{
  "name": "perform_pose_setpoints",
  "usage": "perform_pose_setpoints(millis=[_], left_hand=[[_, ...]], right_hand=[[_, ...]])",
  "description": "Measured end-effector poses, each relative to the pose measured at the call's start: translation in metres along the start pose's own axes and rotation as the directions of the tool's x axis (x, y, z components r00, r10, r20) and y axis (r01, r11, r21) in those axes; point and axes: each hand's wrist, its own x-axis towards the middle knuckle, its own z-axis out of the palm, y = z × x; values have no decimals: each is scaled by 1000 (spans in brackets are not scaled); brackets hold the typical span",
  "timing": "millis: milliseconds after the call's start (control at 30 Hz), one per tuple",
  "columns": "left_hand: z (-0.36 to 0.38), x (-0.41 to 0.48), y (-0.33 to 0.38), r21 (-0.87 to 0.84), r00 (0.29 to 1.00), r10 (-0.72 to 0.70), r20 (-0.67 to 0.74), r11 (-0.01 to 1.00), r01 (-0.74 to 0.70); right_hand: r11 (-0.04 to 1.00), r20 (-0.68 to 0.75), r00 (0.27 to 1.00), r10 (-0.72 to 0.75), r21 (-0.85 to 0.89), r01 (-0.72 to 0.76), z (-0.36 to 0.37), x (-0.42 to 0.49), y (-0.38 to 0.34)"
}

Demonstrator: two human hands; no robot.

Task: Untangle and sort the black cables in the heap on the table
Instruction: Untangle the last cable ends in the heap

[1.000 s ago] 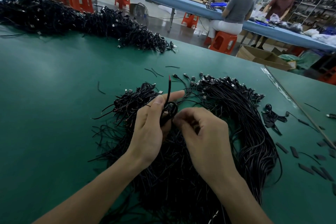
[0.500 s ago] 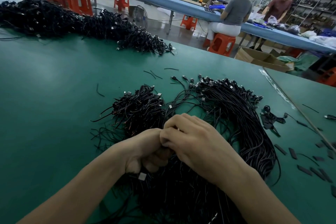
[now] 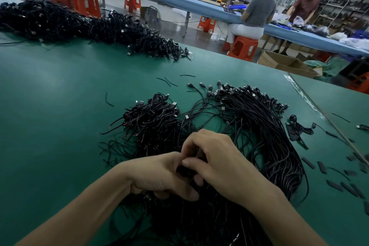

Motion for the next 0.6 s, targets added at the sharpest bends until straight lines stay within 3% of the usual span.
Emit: perform_pose_setpoints(millis=[233,433,600], left_hand=[[5,2,1,18,1000,-13,0,1000,13],[9,10,2,98,989,-49,-137,993,63],[9,11,1,61,977,-58,-203,996,72]], right_hand=[[979,49,997,52,-199,-41,-5,-2,-6],[940,72,997,-8,-339,32,-1,1,-14],[963,56,998,-23,-268,37,4,1,-15]])
